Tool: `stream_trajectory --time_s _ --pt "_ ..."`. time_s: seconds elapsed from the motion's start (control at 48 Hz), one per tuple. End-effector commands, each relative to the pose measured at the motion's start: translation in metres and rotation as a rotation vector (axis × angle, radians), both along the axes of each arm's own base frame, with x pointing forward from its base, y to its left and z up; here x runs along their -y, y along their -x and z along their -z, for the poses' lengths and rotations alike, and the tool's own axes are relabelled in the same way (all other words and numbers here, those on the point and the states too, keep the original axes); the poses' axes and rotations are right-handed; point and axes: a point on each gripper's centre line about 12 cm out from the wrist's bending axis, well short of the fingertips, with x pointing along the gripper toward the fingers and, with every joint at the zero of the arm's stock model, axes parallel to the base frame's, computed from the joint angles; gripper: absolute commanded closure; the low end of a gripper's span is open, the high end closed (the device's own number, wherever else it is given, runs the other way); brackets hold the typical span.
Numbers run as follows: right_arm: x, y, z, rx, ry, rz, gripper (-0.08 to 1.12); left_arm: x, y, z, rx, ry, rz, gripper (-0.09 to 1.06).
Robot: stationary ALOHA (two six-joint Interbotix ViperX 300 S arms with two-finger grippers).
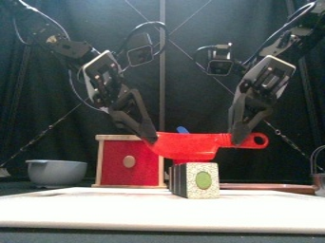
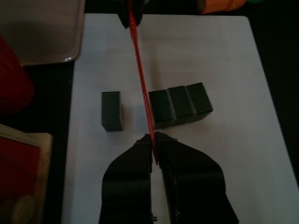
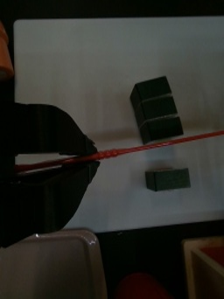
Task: Place sushi on board then cut the sushi with the knife then place the pieces on the plate
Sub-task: Cut the sushi into 4 pieces
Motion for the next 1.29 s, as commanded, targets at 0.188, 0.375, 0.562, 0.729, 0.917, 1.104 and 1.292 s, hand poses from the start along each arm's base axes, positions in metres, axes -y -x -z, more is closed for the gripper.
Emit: stream_trajectory --time_s 0.188,0.375,0.562,0.729,0.917,1.104,1.292 --pt "-0.01 -0.002 -0.023 0.08 -0.026 -0.002 0.64 0.024 -0.007 -0.014 0.051 0.014 0.051 0.57" --pt "-0.011 0.002 -0.017 0.062 -0.039 0.004 0.64 0.025 -0.007 -0.006 0.031 0.022 0.044 0.57" --pt "-0.012 0.002 -0.014 0.054 -0.044 0.005 0.64 0.026 -0.007 -0.004 0.024 0.027 0.044 0.57" --pt "-0.014 0.001 -0.012 0.048 -0.048 0.004 0.64 0.028 -0.007 -0.004 0.024 0.031 0.044 0.57" --pt "-0.015 0.002 -0.006 0.031 -0.051 0.002 0.64 0.029 -0.007 -0.001 0.017 0.038 0.038 0.57" --pt "-0.016 0.001 -0.001 0.014 -0.057 0.006 0.64 0.028 -0.007 0.002 0.007 0.038 0.036 0.57" --pt "-0.016 0.001 0.001 0.009 -0.055 0.004 0.64 0.029 -0.007 0.003 0.004 0.039 0.036 0.57"
